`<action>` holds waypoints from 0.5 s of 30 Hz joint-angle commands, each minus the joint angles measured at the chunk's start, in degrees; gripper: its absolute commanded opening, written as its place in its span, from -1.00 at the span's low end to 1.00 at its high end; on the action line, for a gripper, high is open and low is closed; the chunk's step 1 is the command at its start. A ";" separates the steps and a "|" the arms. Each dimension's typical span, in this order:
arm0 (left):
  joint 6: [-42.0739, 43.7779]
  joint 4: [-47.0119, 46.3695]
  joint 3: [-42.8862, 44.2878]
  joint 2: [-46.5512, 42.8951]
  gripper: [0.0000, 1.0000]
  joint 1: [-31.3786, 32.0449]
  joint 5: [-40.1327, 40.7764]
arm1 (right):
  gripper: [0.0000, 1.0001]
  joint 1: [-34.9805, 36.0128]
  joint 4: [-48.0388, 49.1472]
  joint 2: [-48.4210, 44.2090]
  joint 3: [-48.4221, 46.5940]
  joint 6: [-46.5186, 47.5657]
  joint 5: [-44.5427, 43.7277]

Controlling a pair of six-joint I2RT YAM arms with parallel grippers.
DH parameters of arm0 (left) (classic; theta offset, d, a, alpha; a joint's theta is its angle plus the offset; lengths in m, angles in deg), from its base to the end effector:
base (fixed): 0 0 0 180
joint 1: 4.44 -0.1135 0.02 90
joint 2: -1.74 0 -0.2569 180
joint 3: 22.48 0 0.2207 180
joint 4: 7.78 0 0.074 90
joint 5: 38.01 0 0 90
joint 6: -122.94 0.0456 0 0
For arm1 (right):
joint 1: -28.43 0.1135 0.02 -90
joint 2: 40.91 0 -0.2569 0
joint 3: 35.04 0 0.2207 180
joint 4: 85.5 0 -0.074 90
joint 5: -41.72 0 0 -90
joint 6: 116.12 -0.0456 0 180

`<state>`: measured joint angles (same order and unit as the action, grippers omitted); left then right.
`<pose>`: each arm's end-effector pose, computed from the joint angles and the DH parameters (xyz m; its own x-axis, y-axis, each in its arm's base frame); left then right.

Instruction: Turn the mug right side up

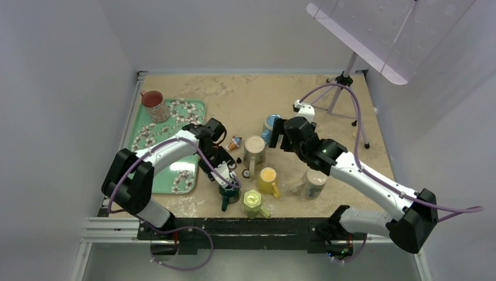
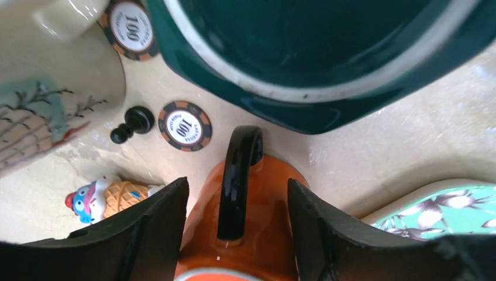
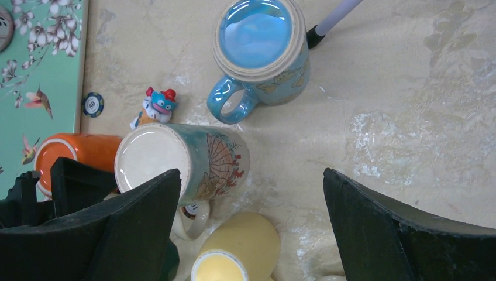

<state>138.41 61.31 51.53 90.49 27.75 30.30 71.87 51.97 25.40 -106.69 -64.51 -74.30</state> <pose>0.1944 -0.1423 0.1985 0.7339 0.5962 -0.3255 0.6699 -0.7146 0.2016 0.1794 0.1423 0.2998 -0.5701 0.2287 -0.7891 -0.0129 0.9579 0.2869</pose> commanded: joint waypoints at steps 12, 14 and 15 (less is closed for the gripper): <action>-1.77 -6.37 -0.59 1.07 -0.71 -0.64 8.42 | 0.93 -0.20 1.77 -0.26 -1.59 2.16 -1.63; -3.44 -5.55 0.16 0.97 -1.00 -0.74 9.08 | 0.92 -0.15 1.76 -0.66 -1.54 2.25 -1.98; -4.86 -5.52 0.71 0.67 -1.00 -0.77 9.09 | 0.93 -0.24 1.86 -0.85 -1.47 2.25 -2.09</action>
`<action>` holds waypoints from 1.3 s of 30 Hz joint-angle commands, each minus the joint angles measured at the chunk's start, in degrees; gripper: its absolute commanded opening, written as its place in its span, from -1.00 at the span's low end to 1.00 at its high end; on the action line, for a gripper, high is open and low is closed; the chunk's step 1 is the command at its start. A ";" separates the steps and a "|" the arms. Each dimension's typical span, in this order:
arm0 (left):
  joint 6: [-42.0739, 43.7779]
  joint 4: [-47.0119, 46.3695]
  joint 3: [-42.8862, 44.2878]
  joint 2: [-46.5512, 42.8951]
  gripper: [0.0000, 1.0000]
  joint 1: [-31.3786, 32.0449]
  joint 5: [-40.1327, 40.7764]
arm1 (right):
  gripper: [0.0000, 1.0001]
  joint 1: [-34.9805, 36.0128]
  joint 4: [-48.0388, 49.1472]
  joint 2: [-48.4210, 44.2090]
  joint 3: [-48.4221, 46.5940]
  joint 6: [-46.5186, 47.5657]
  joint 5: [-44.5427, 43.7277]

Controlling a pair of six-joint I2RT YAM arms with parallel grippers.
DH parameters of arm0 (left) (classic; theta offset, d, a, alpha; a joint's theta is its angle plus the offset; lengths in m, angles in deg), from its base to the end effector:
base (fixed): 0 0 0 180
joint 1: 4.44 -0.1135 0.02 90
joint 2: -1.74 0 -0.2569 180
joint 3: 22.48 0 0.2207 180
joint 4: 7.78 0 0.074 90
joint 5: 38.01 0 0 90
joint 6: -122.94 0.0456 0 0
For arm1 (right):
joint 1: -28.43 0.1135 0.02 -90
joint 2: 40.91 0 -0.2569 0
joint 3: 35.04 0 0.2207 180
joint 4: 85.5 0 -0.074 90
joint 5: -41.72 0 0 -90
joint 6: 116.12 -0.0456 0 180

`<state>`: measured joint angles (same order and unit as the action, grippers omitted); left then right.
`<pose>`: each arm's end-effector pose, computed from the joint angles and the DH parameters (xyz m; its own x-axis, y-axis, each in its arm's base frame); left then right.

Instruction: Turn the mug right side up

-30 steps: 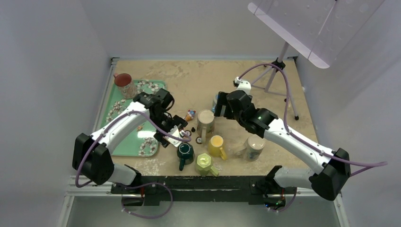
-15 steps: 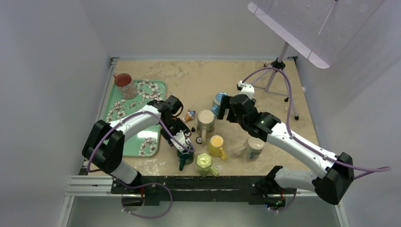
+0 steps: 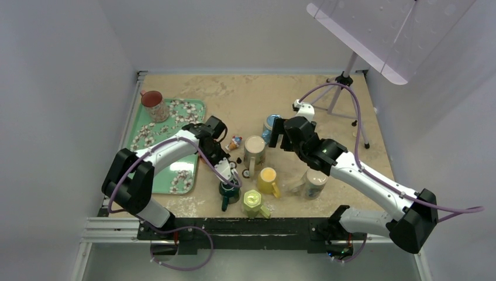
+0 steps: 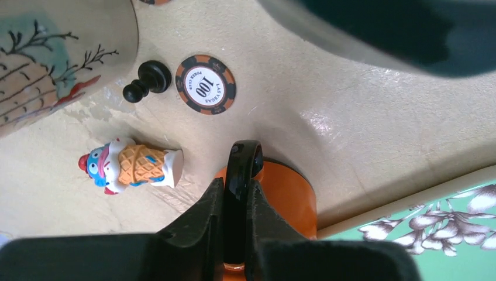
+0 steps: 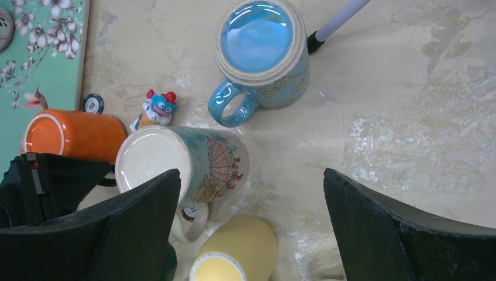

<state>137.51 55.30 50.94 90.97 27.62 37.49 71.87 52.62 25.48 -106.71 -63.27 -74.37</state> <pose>0.2072 -0.1433 0.1943 0.7461 0.6383 -0.1893 0.6653 -0.7041 0.2483 0.1802 0.1430 0.3007 -0.5632 0.2137 -0.7982 -0.0264 0.9608 0.2758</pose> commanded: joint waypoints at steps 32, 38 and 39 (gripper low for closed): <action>-116.06 -10.47 39.78 -12.44 -1.00 -16.69 -54.71 | 0.96 -8.71 45.78 -8.91 6.53 20.66 58.59; -124.71 -21.33 38.17 -12.75 -1.00 -16.29 -56.54 | 0.94 -7.85 57.73 -2.13 5.06 13.25 63.30; -125.20 -21.90 38.28 -12.63 -1.00 -16.10 -56.64 | 0.95 -7.24 58.55 -1.39 4.39 12.78 63.08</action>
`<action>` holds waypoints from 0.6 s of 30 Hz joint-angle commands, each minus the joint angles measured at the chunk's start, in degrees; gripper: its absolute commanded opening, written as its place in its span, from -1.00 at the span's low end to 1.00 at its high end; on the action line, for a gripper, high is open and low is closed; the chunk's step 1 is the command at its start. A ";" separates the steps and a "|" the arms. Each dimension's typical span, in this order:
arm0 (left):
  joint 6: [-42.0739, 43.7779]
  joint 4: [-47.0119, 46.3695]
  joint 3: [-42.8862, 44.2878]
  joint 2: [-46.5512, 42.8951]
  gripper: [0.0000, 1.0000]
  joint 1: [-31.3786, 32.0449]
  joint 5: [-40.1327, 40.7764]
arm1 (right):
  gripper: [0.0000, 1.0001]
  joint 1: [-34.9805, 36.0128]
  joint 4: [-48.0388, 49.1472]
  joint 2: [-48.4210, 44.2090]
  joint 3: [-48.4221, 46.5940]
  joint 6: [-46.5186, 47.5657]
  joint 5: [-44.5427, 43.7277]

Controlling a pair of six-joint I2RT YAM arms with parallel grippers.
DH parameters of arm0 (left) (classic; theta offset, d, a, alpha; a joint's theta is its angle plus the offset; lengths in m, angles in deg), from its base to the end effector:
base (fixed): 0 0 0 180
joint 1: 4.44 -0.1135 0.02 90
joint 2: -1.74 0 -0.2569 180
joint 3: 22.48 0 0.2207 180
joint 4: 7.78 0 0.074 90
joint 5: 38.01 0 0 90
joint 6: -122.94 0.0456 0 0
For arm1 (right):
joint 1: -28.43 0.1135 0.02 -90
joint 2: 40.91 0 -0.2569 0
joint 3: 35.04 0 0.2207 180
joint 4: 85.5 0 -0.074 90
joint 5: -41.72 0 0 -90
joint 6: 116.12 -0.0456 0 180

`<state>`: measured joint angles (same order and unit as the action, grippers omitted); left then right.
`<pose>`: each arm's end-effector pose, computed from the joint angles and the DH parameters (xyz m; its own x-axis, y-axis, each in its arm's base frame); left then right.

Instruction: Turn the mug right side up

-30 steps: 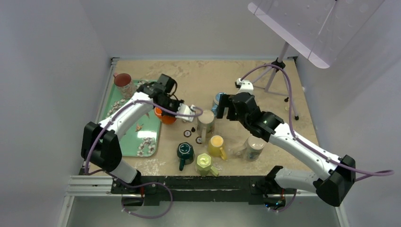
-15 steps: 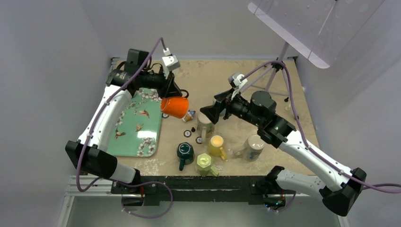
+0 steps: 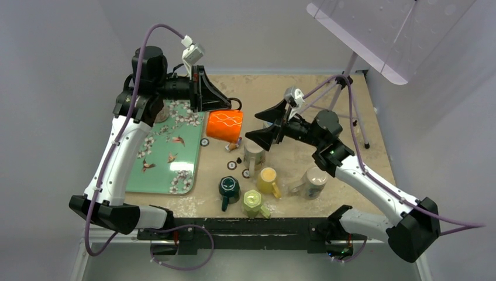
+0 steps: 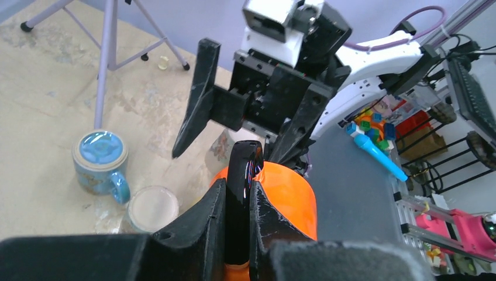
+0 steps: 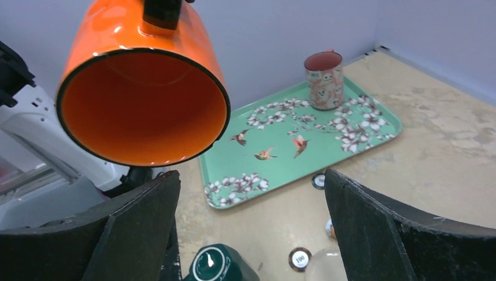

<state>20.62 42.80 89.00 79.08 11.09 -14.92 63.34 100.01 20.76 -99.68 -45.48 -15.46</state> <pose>0.2147 -0.1032 0.4620 -0.4702 0.0438 -0.8815 0.8749 0.1545 -0.4590 0.1741 0.1517 0.3676 -0.1911 0.2064 -0.9596 -0.9086 0.3328 0.2525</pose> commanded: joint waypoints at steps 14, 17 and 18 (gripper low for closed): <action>-2.66 -4.60 0.01 -0.97 -1.00 2.08 -6.14 | 0.80 3.37 16.62 10.37 -10.44 -6.86 4.44; -4.53 -7.14 -0.41 -1.03 -1.00 2.31 -6.42 | 0.42 3.56 18.08 12.51 -12.00 -8.03 5.59; -5.05 -7.97 -0.61 -0.99 -1.00 2.31 -6.31 | 0.23 3.68 18.65 12.83 -12.07 -8.19 5.55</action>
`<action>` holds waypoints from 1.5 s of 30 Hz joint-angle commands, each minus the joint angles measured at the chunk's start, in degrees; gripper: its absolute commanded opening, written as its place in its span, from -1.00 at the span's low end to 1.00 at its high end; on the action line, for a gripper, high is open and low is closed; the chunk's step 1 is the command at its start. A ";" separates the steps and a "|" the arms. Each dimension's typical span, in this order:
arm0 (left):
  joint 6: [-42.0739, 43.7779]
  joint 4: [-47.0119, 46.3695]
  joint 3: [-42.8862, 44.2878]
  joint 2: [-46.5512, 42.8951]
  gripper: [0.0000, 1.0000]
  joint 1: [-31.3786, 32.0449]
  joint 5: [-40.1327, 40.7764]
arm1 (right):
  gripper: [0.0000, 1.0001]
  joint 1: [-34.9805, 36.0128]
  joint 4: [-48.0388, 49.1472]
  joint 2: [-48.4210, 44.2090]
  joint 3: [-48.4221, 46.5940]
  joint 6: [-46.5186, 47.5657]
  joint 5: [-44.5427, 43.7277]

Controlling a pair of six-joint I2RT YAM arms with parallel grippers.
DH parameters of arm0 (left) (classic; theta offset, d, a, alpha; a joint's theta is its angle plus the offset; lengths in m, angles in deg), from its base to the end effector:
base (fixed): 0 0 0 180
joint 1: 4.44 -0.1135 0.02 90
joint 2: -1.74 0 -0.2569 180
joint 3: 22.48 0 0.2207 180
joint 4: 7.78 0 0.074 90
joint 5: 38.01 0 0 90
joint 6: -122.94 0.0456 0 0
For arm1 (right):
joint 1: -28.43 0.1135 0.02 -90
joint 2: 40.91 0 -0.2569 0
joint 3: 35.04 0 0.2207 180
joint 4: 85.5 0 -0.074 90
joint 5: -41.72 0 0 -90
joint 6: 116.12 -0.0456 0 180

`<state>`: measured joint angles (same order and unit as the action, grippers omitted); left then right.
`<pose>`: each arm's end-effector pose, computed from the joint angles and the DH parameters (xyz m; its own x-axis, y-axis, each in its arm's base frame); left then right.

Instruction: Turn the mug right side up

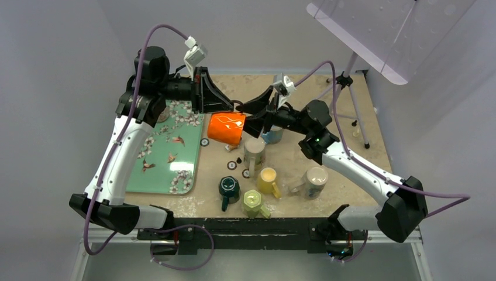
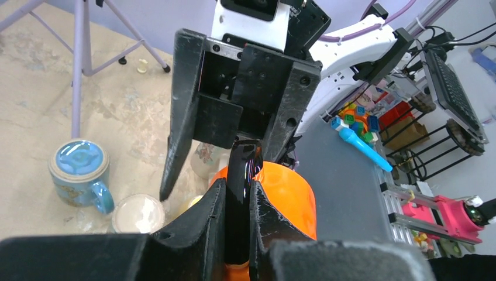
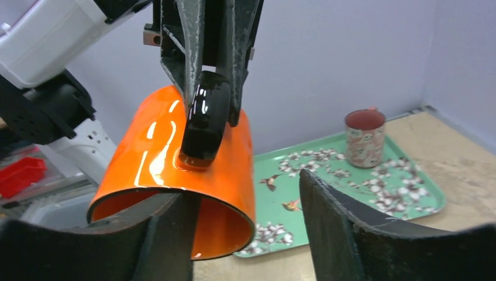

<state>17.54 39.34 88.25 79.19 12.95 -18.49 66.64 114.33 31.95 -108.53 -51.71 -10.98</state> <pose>0.2117 -0.1113 0.4640 -0.4785 0.0569 -0.8762 0.8776 0.0627 -0.4752 0.1937 0.1877 0.4000 -0.1575 0.3133 -0.9365 -0.9648 0.1536 0.2136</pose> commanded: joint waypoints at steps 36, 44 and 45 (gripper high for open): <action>38.75 18.78 4.55 4.80 0.95 15.81 71.05 | -1.00 8.58 -50.26 13.18 -27.18 -26.80 -55.14; 43.10 11.30 -0.26 8.12 0.88 16.35 75.19 | -1.00 9.23 -49.37 13.40 -27.41 -26.12 -56.23; 44.12 10.73 -1.32 8.15 0.70 16.28 75.48 | -1.00 9.31 -48.95 13.26 -27.36 -25.79 -55.84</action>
<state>56.69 55.87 89.65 87.17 29.04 51.85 75.74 58.90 47.89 -133.09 -75.27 -65.54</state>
